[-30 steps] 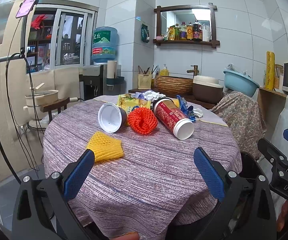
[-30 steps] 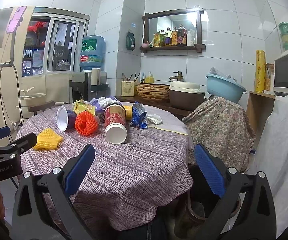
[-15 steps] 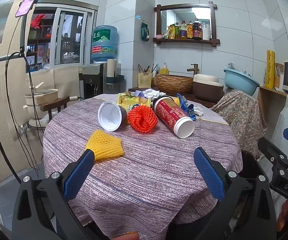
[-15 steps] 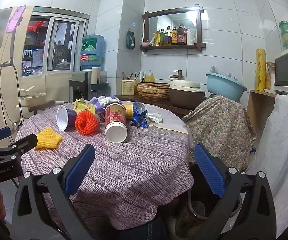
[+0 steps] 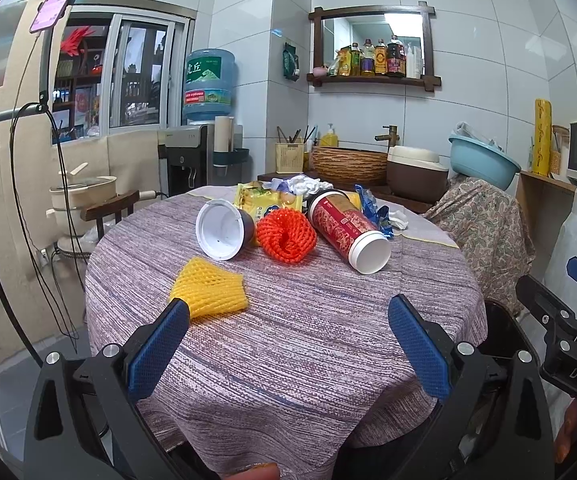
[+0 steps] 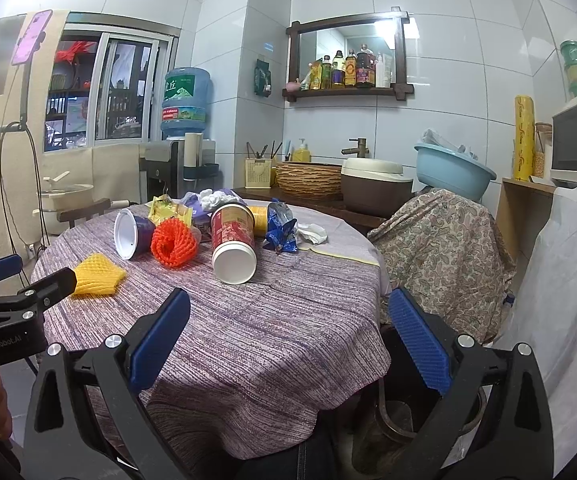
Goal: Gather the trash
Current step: 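Grasp the yellow foam net with the left tool while the right tool grasps the red coffee cup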
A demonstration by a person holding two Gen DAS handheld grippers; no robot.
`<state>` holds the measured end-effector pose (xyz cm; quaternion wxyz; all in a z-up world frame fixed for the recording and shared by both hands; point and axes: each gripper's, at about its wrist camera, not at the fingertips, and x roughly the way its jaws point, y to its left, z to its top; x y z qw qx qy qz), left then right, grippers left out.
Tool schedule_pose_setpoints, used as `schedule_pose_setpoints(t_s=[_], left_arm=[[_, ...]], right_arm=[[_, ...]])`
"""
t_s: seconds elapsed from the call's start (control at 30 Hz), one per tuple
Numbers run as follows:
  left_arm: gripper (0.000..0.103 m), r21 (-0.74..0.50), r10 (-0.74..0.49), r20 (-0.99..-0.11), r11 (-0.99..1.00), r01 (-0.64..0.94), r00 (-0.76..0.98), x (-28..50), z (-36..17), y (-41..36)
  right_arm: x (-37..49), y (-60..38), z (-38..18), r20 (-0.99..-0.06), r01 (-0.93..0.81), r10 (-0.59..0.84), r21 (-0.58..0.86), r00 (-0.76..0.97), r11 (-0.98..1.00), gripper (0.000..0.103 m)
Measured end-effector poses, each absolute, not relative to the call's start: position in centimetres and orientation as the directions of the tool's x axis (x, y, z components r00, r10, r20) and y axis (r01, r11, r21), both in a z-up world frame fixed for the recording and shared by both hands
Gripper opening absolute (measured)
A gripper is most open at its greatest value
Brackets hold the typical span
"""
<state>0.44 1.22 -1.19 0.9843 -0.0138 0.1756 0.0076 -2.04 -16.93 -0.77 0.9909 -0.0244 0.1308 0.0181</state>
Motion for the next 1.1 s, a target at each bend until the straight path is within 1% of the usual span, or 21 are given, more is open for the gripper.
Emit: schedule_pose_setpoints(t_s=[0.07,0.17,0.23,0.27,0.37,0.5,0.6,0.63,0.7,0.73,0.77,0.83,0.9,0.93,0.97,1.03,1.07,1.1], left_arm=[[0.098,-0.02,0.005,-0.356,1.0,-0.013,0.935,0.7,-1.5,1.2],[0.098,-0.019,-0.012,-0.407,1.0,0.004,0.913,1.7,-2.1,1.6],[0.098,-0.028,-0.033,-0.452,0.999,0.022,0.891,2.7,-2.6,2.5],[0.098,-0.027,-0.033,-0.475,0.999,0.023,0.879,3.3,-2.8,3.1],[0.098,0.006,-0.011,-0.536,1.0,0.017,0.844,5.5,-2.9,5.8],[0.097,-0.073,-0.034,-0.609,0.997,-0.013,0.792,9.4,-2.4,11.0],[0.089,-0.119,-0.077,-0.675,0.993,-0.006,0.734,12.8,-2.9,13.1],[0.085,-0.142,-0.104,-0.707,0.99,0.004,0.7,14.0,-3.4,13.5],[0.081,-0.178,-0.142,-0.757,0.984,0.009,0.637,15.9,-4.4,14.0],[0.078,-0.186,-0.152,-0.775,0.982,0.008,0.613,16.6,-4.9,14.2],[0.075,-0.193,-0.161,-0.786,0.981,0.01,0.597,17.2,-5.2,14.4],[0.066,-0.22,-0.185,-0.805,0.976,0.007,0.563,18.0,-5.9,15.0],[0.061,-0.232,-0.206,-0.811,0.972,0.021,0.548,18.3,-5.9,15.3],[0.055,-0.226,-0.208,-0.81,0.974,0.037,0.548,18.3,-5.8,15.0],[0.051,-0.22,-0.211,-0.813,0.974,0.05,0.542,18.4,-5.9,14.9],[0.042,-0.2,-0.201,-0.817,0.978,0.062,0.541,18.4,-5.9,14.6],[0.04,-0.192,-0.196,-0.817,0.979,0.066,0.542,18.5,-5.8,14.5],[0.035,-0.199,-0.209,-0.817,0.977,0.077,0.538,18.3,-5.8,14.4]], right_arm=[[-1.7,-16.9,-0.9,-0.271,-0.045,0.03,-0.048,0.962,0.998,0.098],[-0.8,-16.9,-1.3,-0.299,-0.05,0.034,-0.046,0.954,0.998,0.098],[0.1,-16.9,-1.7,-0.334,-0.063,0.045,-0.044,0.941,0.997,0.098],[1.1,-17.0,-2.0,-0.366,-0.074,0.055,-0.039,0.929,0.996,0.098],[3.7,-16.8,-2.8,-0.445,-0.124,0.099,-0.027,0.89,0.992,0.098],[6.7,-16.1,-3.0,-0.503,-0.18,0.146,-0.019,0.852,0.984,0.098],[8.7,-15.2,-3.0,-0.529,-0.228,0.194,0.001,0.826,0.974,0.098],[9.3,-14.8,-3.0,-0.538,-0.241,0.203,0.0,0.818,0.97,0.098],[10.6,-13.9,-2.8,-0.557,-0.275,0.221,-0.014,0.801,0.961,0.098],[11.2,-13.7,-2.7,-0.563,-0.289,0.23,-0.018,0.794,0.957,0.098],[12.1,-13.4,-2.4,-0.571,-0.307,0.241,-0.02,0.785,0.952,0.098],[13.2,-13.3,-2.0,-0.586,-0.329,0.262,-0.008,0.766,0.944,0.098],[15.1,-13.3,-1.4,-0.605,-0.352,0.295,0.026,0.74,0.936,0.098],[16.0,-13.3,-1.1,-0.611,-0.362,0.312,0.044,0.728,0.931,0.098],[17.2,-13.0,-0.8,-0.619,-0.374,0.327,0.058,0.714,0.926,0.098],[19.4,-12.4,-0.3,-0.629,-0.387,0.332,0.053,0.703,0.921,0.098],[20.9,-11.8,-0.1,-0.642,-0.398,0.328,0.039,0.693,0.917,0.098],[22.5,-11.2,0.0,-0.659,-0.403,0.319,0.026,0.682,0.915,0.098]])
